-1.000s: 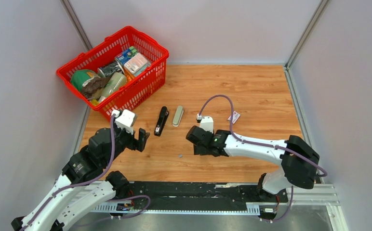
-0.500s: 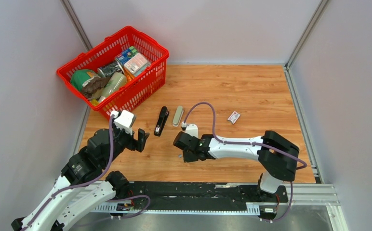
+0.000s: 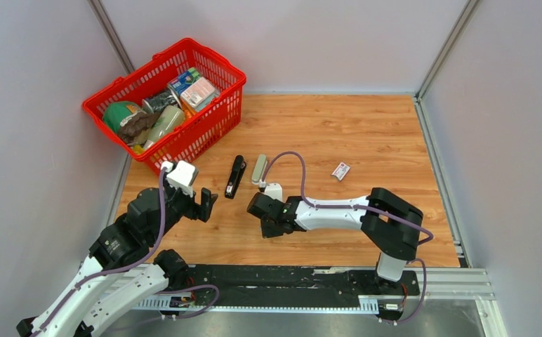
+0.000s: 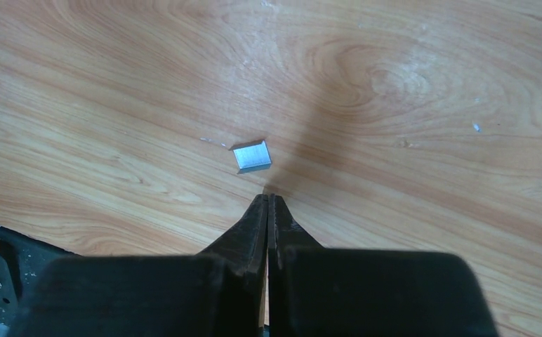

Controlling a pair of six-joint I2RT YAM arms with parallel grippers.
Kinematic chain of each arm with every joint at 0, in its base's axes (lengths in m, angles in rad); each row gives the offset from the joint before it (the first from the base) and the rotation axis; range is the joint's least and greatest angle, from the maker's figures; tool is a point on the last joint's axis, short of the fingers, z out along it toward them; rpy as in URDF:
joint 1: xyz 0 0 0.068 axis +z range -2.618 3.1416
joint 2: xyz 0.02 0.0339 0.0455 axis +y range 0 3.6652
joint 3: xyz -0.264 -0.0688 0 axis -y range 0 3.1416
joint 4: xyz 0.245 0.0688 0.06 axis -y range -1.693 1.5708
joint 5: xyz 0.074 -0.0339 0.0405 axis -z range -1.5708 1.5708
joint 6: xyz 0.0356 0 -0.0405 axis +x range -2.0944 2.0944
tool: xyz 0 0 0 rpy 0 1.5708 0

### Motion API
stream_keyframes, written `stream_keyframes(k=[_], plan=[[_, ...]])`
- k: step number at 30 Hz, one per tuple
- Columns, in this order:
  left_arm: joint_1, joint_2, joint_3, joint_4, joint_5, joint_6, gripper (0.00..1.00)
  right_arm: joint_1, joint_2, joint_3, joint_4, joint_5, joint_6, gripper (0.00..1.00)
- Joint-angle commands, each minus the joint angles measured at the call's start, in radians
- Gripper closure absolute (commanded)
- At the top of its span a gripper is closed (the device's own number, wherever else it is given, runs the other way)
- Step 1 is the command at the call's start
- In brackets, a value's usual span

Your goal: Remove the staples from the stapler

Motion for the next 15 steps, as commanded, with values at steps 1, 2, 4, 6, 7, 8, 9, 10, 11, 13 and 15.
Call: stream_keyframes(k=[1, 2, 4, 6, 7, 8, 9, 10, 11, 13, 15], plan=[[0.004, -0.002, -0.002, 0.032, 0.013, 0.016, 0.12, 0.003, 0.019, 0.055, 0.010, 0.035, 0.014, 1.00], [0.004, -0.002, -0.002, 0.032, 0.013, 0.016, 0.12, 0.005, 0.022, 0.058, 0.010, 0.038, 0.014, 1.00], [0.004, -0.001, 0.000, 0.032, 0.015, 0.016, 0.12, 0.003, 0.029, 0.067, 0.002, 0.049, 0.014, 1.00], [0.004, -0.002, -0.003, 0.032, 0.015, 0.016, 0.12, 0.003, 0.040, 0.078, -0.004, 0.061, 0.014, 1.00], [0.006, -0.002, -0.003, 0.032, 0.016, 0.016, 0.12, 0.003, 0.045, 0.084, -0.008, 0.068, 0.013, 1.00], [0.004, -0.002, -0.003, 0.032, 0.016, 0.016, 0.12, 0.003, 0.049, 0.089, -0.013, 0.077, 0.013, 1.00], [0.004, -0.002, -0.003, 0.032, 0.016, 0.016, 0.12, 0.003, 0.055, 0.097, -0.021, 0.084, 0.011, 1.00], [0.004, -0.004, -0.003, 0.032, 0.016, 0.016, 0.12, 0.003, 0.059, 0.104, -0.027, 0.092, 0.010, 1.00], [0.006, -0.002, -0.002, 0.032, 0.016, 0.016, 0.12, 0.003, 0.063, 0.109, -0.031, 0.100, 0.008, 1.00], [0.004, -0.002, -0.003, 0.032, 0.016, 0.016, 0.12, 0.002, 0.071, 0.118, -0.039, 0.109, 0.007, 1.00], [0.004, -0.002, -0.003, 0.032, 0.018, 0.016, 0.12, 0.002, 0.072, 0.123, -0.044, 0.118, 0.003, 1.00]])
